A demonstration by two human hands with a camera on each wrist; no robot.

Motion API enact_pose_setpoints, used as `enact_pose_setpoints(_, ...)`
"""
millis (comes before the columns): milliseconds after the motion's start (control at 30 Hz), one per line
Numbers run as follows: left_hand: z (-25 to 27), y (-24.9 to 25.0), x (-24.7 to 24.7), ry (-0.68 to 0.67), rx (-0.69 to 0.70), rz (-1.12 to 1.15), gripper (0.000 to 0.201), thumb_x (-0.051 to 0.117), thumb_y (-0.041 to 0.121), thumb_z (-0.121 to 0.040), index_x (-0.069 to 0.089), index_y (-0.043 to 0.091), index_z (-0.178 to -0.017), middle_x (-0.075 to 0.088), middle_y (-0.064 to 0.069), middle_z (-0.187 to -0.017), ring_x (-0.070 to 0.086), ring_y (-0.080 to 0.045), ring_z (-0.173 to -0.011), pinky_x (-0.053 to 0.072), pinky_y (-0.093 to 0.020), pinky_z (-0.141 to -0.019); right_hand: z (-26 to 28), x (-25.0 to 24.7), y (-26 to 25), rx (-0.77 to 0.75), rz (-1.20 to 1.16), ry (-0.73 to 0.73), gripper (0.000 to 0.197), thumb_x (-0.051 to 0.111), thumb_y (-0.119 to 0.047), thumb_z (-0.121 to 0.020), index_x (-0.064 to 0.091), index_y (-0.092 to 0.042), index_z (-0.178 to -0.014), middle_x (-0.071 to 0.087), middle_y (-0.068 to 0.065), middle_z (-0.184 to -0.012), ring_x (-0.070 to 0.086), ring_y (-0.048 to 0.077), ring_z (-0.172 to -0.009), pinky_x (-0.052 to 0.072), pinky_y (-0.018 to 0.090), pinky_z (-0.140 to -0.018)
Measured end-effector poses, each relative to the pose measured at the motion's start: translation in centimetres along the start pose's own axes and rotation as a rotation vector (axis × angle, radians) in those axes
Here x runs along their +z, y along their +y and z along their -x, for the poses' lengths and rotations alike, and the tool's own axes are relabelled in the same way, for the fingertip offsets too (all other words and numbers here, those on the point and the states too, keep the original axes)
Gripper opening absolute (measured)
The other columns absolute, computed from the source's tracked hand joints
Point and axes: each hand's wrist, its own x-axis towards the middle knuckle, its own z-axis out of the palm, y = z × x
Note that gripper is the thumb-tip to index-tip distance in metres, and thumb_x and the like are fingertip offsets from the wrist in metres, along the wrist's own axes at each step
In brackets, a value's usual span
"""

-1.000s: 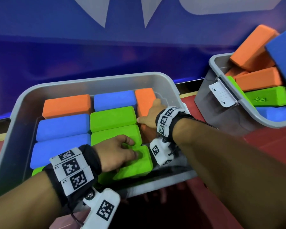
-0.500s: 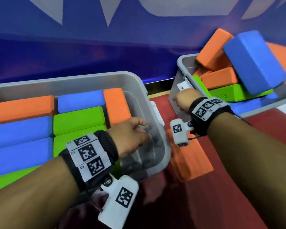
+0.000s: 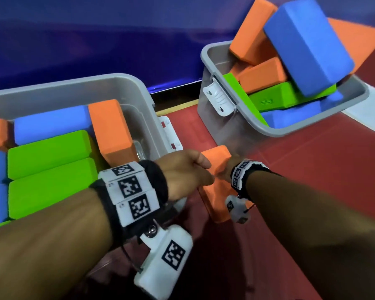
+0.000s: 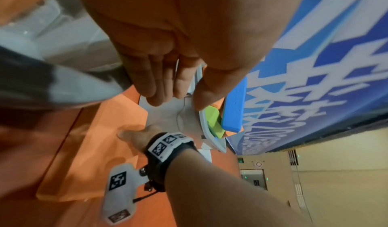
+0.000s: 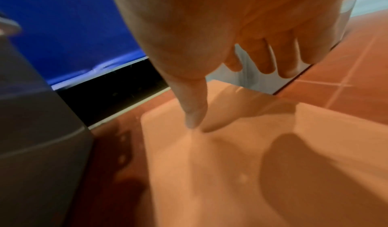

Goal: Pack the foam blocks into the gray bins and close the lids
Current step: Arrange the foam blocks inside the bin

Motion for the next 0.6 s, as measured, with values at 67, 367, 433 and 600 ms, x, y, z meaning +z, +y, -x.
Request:
enact_pose_setpoints(67,-0.1,-0.5,0.0,-0.026,0.003,0.038,0.041,0.069,0.044,-0.054,0.066,0.033,-0.094,0.071,0.010,-0.095,0.064,-0.010,-0.083,0.048,-0.028,-0.077,-3.4,2.0,2.3,0.060,-0.041,-0.099,0.028,0.048,-0.038,-0.078,0.045,-0.018,-0.058,0.052,-0.007,-0.056,0.059,0.011,-0.055,0.056,0.034,-0.058)
enact_pose_setpoints(367,0.5,0.2,-0.3,-0.070,0.041,-0.121,0.027,0.072,0.030,-0.081,0.058,0.034,-0.104,0.065,0.016,-0.099,0.062,-0.001,-0.093,0.047,-0.019,-0.091,-8.2,8.0,9.9,-0.344,-0.599,-0.193,0.096,0.079,-0.011,-0.066,0.028,0.005,-0.147,0.042,0.014,-0.149,0.033,0.029,-0.142,0.028,0.046,-0.115)
enact_pose_setpoints(433,0.3,0.3,-0.2,-0.098,0.017,-0.087,0.031,0.075,0.030,-0.078,0.058,0.033,-0.104,0.065,0.014,-0.100,0.063,-0.005,-0.095,0.048,-0.025,-0.095,-5.5,5.4,7.7,-0.211,-0.617,-0.124,0.088,0.077,0.004,-0.070,0.029,0.007,-0.144,0.044,-0.003,-0.146,0.040,0.015,-0.135,0.030,0.026,-0.112)
enact_pose_setpoints(600,0.2,0.5,0.4,-0.093,-0.007,0.045,0.050,0.072,0.033,-0.059,0.051,0.033,-0.105,0.062,0.005,-0.107,0.063,-0.015,-0.104,0.050,-0.037,-0.098,0.9,0.0,3.7,0.223,-0.200,-0.193,0.065,0.066,-0.031,-0.091,0.035,-0.016,-0.146,0.045,0.005,-0.138,0.042,0.020,-0.131,0.034,0.022,-0.093)
